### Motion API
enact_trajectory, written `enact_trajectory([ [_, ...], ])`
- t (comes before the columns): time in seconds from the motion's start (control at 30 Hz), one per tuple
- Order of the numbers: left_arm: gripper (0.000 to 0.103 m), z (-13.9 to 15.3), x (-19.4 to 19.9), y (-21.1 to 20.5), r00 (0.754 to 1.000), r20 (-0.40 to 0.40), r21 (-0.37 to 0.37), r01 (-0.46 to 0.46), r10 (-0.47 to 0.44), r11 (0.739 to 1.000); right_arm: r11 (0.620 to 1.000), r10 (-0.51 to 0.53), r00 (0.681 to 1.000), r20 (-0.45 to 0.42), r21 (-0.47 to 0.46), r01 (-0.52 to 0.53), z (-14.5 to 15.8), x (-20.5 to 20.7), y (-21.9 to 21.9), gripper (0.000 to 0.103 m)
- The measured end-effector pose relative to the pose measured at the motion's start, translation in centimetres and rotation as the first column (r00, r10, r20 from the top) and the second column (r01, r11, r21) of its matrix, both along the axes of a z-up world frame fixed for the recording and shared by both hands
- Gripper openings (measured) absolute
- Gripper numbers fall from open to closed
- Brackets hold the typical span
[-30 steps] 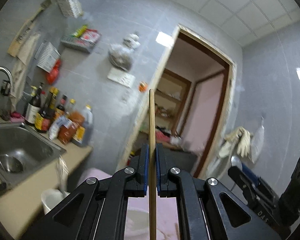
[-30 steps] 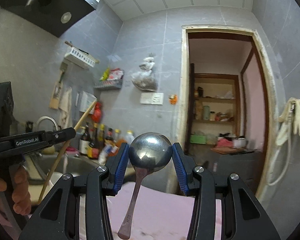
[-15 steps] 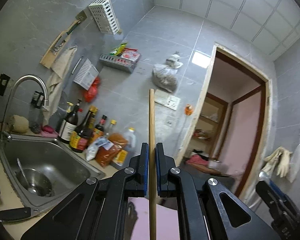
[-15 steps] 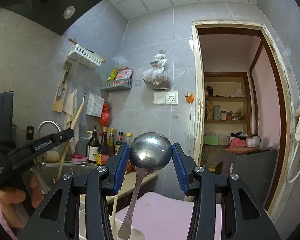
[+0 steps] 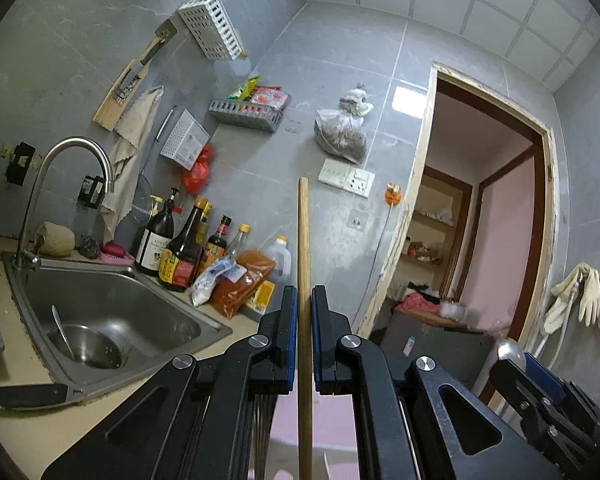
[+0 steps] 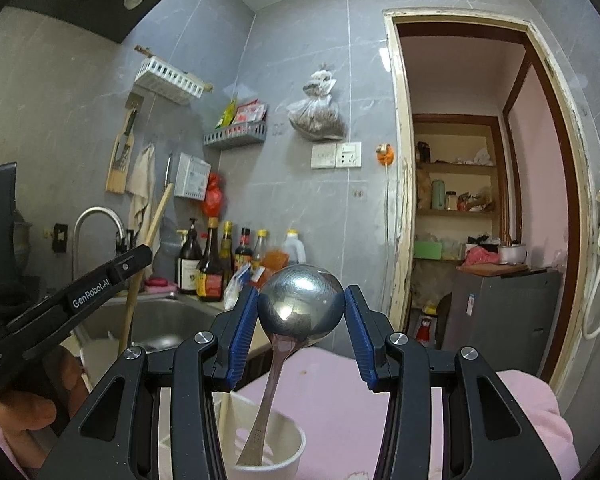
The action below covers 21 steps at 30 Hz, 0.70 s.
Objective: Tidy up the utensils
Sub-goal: 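Lift the chopstick and spoon and carry both over the white caddy, then lower the spoon and chopstick into the caddy and open both grippers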
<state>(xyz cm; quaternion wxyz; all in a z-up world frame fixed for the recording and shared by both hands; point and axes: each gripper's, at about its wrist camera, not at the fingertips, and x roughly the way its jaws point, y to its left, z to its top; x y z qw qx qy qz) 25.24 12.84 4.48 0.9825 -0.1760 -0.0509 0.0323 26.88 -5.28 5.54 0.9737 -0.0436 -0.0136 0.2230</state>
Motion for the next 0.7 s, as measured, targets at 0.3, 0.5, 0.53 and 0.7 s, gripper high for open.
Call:
enact_trajectory([
  [0.3,0.004,-2.1,-0.4,-1.2,0.998,-0.064,0.047,0.020,-0.017,0.999,0.999,0.026,0.997,-0.070,-0.035,-0.028,-2.2,0.4,0.9,0.042],
  [0.5,0.004,-2.8,-1.3,-1.9,0.995,-0.099,0.072,0.040,-0.032,0.997,0.999,0.027,0.997,-0.079,-0.033,-0.029,-2.4,0.3,0.7,0.042],
  [0.53,0.004,-2.9,-1.3,-1.9,0.994,-0.104,0.071,0.042,-0.034,0.997,0.999,0.028,0.996,-0.082,-0.031,-0.031,-2.5,0.4,0.7,0.042],
  [0.7,0.005,-3.1,-1.9,-1.8,0.991,-0.129,0.059,0.046,-0.039,0.997,0.999,0.038,0.994,-0.100,-0.022,-0.040,-2.7,0.5,0.6,0.043],
])
